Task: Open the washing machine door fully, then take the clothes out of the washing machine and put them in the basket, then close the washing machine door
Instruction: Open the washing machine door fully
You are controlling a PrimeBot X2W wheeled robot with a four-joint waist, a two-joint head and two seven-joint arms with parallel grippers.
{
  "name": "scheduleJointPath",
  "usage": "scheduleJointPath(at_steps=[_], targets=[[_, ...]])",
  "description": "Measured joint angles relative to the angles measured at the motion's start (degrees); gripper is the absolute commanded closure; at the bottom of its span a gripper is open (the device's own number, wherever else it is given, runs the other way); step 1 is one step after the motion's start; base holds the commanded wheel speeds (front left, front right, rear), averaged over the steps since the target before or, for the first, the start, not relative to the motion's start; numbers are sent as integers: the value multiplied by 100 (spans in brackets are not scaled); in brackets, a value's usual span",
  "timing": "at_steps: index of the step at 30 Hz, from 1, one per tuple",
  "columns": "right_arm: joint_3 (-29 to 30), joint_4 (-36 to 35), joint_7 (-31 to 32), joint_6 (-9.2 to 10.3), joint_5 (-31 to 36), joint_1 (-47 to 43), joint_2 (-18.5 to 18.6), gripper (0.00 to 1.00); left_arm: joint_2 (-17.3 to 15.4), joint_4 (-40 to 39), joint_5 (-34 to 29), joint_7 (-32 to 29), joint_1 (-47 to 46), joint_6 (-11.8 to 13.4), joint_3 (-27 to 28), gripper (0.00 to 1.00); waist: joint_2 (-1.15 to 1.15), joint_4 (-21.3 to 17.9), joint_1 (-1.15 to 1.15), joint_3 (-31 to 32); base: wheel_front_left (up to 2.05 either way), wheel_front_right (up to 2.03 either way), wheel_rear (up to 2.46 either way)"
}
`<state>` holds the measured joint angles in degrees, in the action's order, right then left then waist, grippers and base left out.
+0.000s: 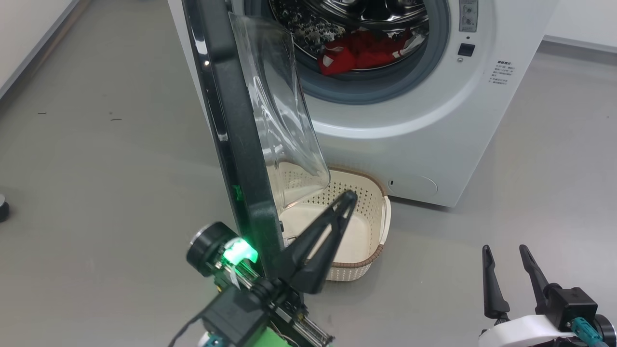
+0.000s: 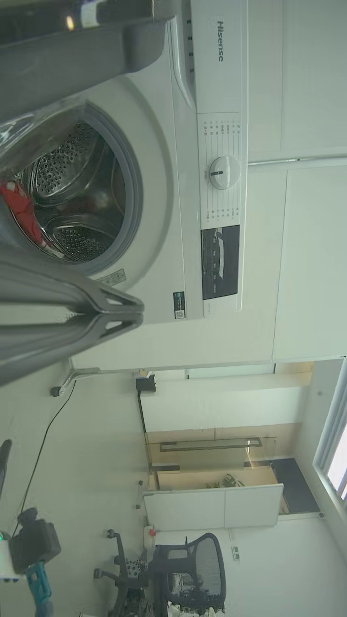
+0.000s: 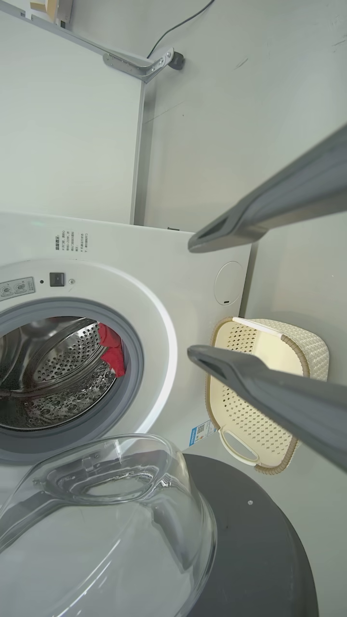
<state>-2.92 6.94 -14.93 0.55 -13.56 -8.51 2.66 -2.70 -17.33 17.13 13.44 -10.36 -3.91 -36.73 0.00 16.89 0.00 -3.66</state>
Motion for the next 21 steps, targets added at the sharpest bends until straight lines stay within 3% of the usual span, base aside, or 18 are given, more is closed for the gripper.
scheduleJointPath(at_steps=[10,21], targets=[[18,49,0,-48,13,-1,-16,0,-115,512,112,-642,499,-22,-238,100,0,25,0,23,0,0,0],[27,81,0,-68,54,-1,-35,0,-221,1162,148,-1037,700,264,-14,100,0,5,0,21,0,0,0]])
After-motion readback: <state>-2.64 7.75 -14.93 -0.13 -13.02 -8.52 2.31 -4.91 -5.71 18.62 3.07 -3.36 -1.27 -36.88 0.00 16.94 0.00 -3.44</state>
